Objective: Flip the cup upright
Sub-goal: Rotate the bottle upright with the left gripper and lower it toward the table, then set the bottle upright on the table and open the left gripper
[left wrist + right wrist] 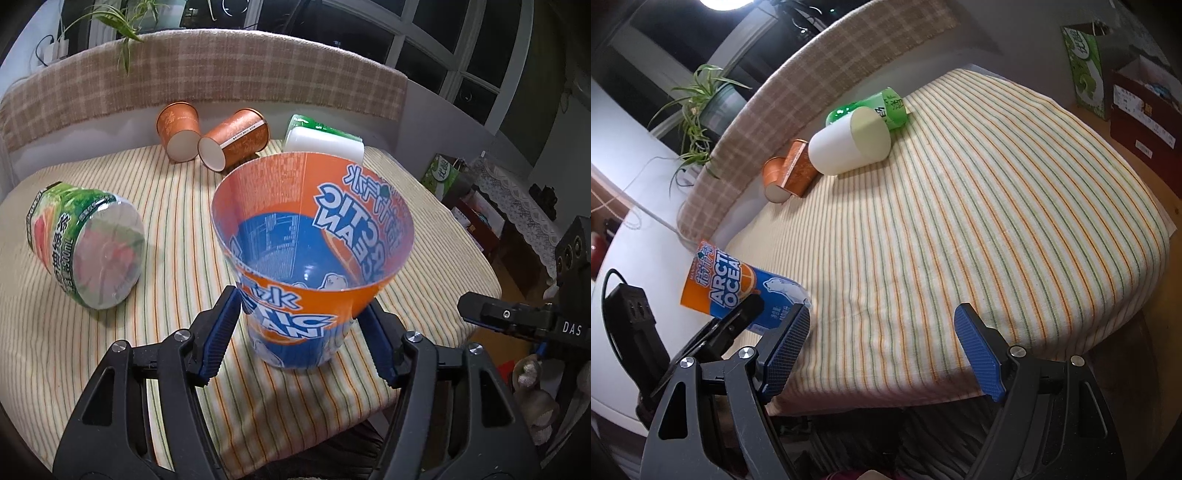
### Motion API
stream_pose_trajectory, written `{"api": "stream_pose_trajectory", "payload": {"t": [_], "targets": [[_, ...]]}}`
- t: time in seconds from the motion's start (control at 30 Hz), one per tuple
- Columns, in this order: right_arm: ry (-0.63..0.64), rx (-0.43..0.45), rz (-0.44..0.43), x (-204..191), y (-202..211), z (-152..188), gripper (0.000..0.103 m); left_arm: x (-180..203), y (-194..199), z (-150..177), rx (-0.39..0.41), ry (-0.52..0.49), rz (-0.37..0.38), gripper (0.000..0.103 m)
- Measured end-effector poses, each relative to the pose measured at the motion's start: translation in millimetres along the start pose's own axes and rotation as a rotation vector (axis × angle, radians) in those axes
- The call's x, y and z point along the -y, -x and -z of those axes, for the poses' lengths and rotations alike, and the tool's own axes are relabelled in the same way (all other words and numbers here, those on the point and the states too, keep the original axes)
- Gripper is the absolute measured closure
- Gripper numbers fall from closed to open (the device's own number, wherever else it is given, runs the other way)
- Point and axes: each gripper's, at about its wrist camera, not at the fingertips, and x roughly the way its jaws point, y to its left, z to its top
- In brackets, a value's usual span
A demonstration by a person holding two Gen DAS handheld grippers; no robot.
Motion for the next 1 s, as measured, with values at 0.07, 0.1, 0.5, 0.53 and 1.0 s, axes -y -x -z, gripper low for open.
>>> {"api": "stream_pose_trajectory", "payload": {"t": [0.07,0.1,0.5,0.53,1.0], "targets": [[0.005,-0.001,-0.001,-2.3,-0.4,0.4,0.022,-0.3,1.7,1.6,0.002,-0.001,0.003,0.023],[0.006,-0.001,-0.001,-2.4,-0.7,0.3,0.022,0.1,2.9,2.8,0.005,-0.004,0.008,0.020],[0.029,0.001,0.004,-9.5,-0.4,3.4,0.022,-1.7,5.9,13.1,-0.015,-0.013,0.011,0.020],[0.032,0.003,0.006,-10.3,-0.1,3.6,0.022,-2.3,6.4,14.5,-0.017,-0.013,0.011,0.020],[0.220,0.116,0.060,-44.9,7.0,12.8,0.022,-26.6,34.5,38.3,0.026,0.006,-0.075,0.020]]}}
